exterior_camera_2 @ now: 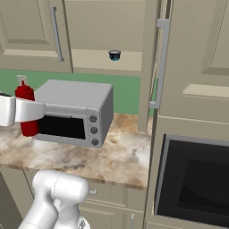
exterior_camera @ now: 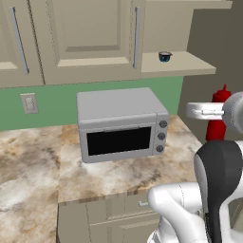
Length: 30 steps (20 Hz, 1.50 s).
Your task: The dining table condiment station is running low on ketchup. Refill the condiment station by opening the cabinet and taking the ketchup from the cabinet and placing it on the dining table.
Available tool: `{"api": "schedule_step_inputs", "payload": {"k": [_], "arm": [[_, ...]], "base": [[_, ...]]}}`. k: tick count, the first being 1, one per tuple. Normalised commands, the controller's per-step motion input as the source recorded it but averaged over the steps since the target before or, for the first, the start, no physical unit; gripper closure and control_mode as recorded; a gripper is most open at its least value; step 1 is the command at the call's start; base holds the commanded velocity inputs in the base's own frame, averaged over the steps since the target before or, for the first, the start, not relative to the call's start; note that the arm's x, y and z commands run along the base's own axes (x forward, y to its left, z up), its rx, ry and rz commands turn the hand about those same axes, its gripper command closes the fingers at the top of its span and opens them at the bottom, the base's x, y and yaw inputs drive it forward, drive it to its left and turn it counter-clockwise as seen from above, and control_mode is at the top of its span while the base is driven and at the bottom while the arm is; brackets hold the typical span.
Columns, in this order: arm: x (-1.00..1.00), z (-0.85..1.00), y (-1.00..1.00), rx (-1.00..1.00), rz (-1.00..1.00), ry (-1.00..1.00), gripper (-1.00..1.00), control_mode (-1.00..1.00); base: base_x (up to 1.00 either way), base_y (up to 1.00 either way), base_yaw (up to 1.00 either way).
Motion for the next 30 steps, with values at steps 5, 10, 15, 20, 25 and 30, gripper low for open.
{"api": "schedule_step_inputs", "payload": {"k": [5, 10, 15, 20, 25, 30], "arm": [[-0.32, 0.0, -0.28, 0.07, 0.0, 0.02, 1.0, -1.0], [-0.02, 0.0, -0.05, 0.02, 0.01, 0.01, 1.0, -1.0], [0.06, 0.0, 0.0, 0.0, 0.0, 0.01, 1.0, -1.0], [0.2, 0.0, 0.0, 0.0, 0.0, 0.0, 1.0, -1.0], [0.13, 0.0, 0.02, 0.0, 0.0, 0.0, 1.0, 1.0], [0.0, 0.0, 0.0, 0.0, 0.0, 0.0, 1.0, 1.0]], "base": [[0.0, 0.0, 0.0], [0.0, 0.0, 0.0], [0.0, 0.0, 0.0], [0.0, 0.0, 0.0], [0.06, 0.02, 0.0], [-0.18, 0.04, -0.1]]}}
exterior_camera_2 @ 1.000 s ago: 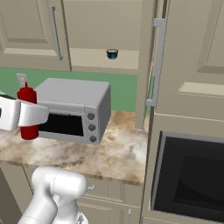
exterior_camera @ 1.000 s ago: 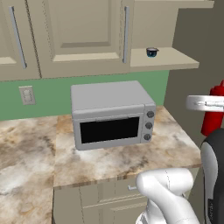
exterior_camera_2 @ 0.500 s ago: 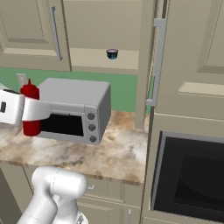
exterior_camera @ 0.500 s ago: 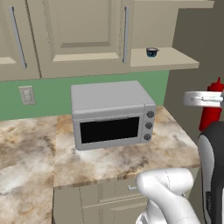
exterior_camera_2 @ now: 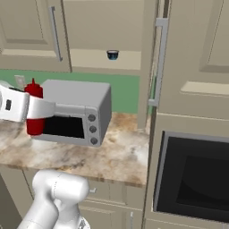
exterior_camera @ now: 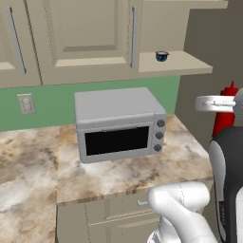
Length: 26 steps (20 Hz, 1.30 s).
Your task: The dining table condiment station is running low on ketchup. Refill the condiment station by opening the cabinet and taking the ketchup from the cabinet and placing it on the dining table.
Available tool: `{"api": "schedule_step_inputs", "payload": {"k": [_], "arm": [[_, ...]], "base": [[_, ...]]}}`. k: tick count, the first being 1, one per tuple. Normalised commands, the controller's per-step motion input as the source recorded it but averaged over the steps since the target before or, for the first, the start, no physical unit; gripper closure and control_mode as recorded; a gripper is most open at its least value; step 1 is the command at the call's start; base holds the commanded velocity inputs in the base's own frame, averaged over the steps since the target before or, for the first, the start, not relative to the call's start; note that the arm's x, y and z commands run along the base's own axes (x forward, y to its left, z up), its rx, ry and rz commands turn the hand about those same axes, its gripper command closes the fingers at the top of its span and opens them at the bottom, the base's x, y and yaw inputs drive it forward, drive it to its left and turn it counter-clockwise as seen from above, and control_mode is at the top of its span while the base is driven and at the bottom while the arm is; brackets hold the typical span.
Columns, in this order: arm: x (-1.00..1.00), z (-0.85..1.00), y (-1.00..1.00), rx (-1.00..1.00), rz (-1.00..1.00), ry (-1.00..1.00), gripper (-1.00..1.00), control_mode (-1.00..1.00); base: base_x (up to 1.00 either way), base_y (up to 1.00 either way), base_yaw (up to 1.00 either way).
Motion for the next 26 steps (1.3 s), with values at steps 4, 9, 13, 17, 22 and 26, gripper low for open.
{"api": "schedule_step_inputs", "payload": {"k": [4, 9, 13, 17, 22, 26], "arm": [[0.0, 0.0, 0.0, 0.0, 0.0, 0.0, 1.0, 1.0], [0.0, 0.0, 0.0, 0.0, 0.0, 0.0, 1.0, 1.0], [0.0, 0.0, 0.0, 0.0, 0.0, 0.0, 1.0, 1.0], [0.0, 0.0, 0.0, 0.0, 0.0, 0.0, 1.0, 1.0], [0.0, 0.0, 0.0, 0.0, 0.0, 0.0, 1.0, 1.0], [0.0, 0.0, 0.0, 0.0, 0.0, 0.0, 1.0, 1.0]], "base": [[-0.87, 0.0, -0.16], [-0.99, 0.0, -0.26], [-0.69, -0.09, -0.43], [-0.33, -0.24, -0.53], [-0.09, -0.5, -0.6], [0.0, -0.71, -0.63]]}}
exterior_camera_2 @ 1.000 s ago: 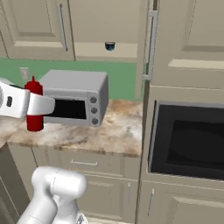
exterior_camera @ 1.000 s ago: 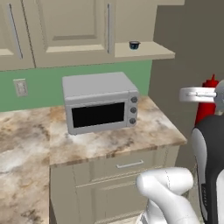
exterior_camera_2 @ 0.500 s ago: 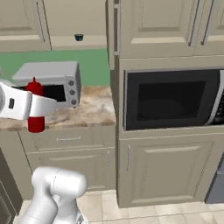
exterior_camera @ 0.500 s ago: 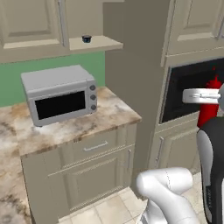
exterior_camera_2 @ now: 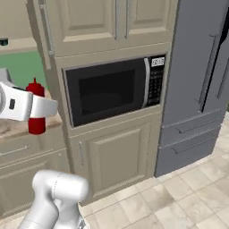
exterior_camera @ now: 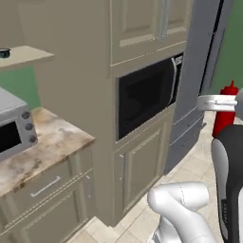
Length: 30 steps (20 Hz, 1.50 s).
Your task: The dining table condiment station is running low on ketchup. Refill the condiment station by opening the cabinet and taking the ketchup from the cabinet and placing it on the dining table.
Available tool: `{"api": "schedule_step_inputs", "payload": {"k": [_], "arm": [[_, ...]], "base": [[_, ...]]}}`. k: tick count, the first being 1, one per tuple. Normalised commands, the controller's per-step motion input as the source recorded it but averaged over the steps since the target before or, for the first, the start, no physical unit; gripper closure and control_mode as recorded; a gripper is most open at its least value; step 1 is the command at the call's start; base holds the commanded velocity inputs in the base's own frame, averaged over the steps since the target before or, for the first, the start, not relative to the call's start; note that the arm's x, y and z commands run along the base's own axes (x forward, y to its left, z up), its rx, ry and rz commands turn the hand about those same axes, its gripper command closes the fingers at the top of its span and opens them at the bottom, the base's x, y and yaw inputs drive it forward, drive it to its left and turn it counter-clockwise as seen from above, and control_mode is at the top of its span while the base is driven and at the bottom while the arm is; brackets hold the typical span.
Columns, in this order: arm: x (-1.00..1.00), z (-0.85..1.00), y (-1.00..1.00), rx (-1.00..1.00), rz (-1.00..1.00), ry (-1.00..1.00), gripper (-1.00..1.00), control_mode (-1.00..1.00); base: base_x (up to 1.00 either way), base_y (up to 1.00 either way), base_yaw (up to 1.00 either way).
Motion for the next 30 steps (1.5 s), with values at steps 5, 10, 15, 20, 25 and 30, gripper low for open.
{"api": "schedule_step_inputs", "payload": {"k": [5, 10, 15, 20, 25, 30], "arm": [[0.0, 0.0, 0.0, 0.0, 0.0, 0.0, 1.0, 1.0], [0.0, 0.0, 0.0, 0.0, 0.0, 0.0, 1.0, 1.0], [0.0, 0.0, 0.0, 0.0, 0.0, 0.0, 1.0, 1.0], [0.0, 0.0, 0.0, 0.0, 0.0, 0.0, 1.0, 1.0], [0.0, 0.0, 0.0, 0.0, 0.0, 0.0, 1.0, 1.0], [0.0, 0.0, 0.0, 0.0, 0.0, 0.0, 1.0, 1.0]], "base": [[0.0, -0.72, -0.64], [0.0, -0.67, -0.65], [0.0, -0.61, -0.68], [0.01, -0.42, -0.75], [0.02, -0.36, -0.77], [0.12, -0.29, -0.74]]}}
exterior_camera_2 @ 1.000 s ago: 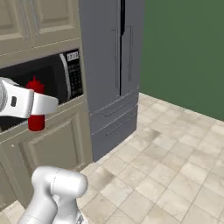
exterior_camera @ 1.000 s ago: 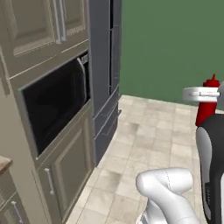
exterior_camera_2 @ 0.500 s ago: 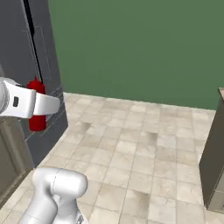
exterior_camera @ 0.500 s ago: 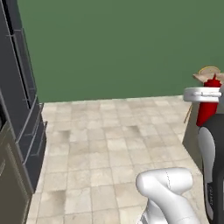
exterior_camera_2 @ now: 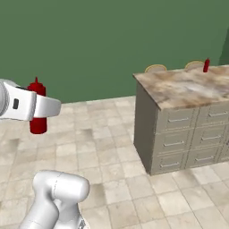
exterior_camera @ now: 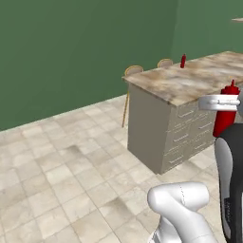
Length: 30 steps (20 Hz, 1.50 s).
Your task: The dining table condiment station is running low on ketchup. Refill the condiment station by opening the cabinet and taking the ketchup from the cabinet and placing it on the dining table.
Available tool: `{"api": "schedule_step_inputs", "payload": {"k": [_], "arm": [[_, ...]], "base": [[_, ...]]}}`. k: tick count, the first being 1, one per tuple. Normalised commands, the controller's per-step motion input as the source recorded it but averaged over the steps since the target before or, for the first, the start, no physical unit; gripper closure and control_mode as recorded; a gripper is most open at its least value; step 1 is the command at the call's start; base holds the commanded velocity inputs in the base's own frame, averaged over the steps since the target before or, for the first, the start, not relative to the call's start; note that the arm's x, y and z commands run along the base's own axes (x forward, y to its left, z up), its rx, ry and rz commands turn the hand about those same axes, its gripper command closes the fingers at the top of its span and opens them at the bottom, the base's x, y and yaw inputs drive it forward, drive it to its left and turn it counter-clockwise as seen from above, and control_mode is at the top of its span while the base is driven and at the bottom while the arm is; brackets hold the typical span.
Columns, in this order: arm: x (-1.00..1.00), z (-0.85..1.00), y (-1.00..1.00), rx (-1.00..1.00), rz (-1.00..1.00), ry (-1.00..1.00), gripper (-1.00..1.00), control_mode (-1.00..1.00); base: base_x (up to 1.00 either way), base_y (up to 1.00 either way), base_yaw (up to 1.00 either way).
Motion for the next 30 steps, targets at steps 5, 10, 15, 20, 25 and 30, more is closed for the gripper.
{"api": "schedule_step_inputs", "payload": {"k": [5, 10, 15, 20, 25, 30], "arm": [[0.0, 0.0, 0.0, 0.0, 0.0, 0.0, 1.0, 1.0], [0.0, 0.0, 0.0, 0.0, 0.0, 0.0, 1.0, 1.0], [0.0, 0.0, 0.0, 0.0, 0.0, 0.0, 1.0, 1.0], [0.0, 0.0, 0.0, 0.0, 0.0, 0.0, 1.0, 1.0], [0.0, 0.0, 0.0, 0.0, 0.0, 0.0, 1.0, 1.0], [0.0, 0.0, 0.0, 0.0, 0.0, 0.0, 1.0, 1.0]], "base": [[0.34, -0.08, -0.64], [0.63, 0.18, -0.34], [0.71, 0.35, -0.09], [0.79, 0.56, -0.08], [0.91, 0.81, -0.15], [0.95, 0.81, -0.21]]}}
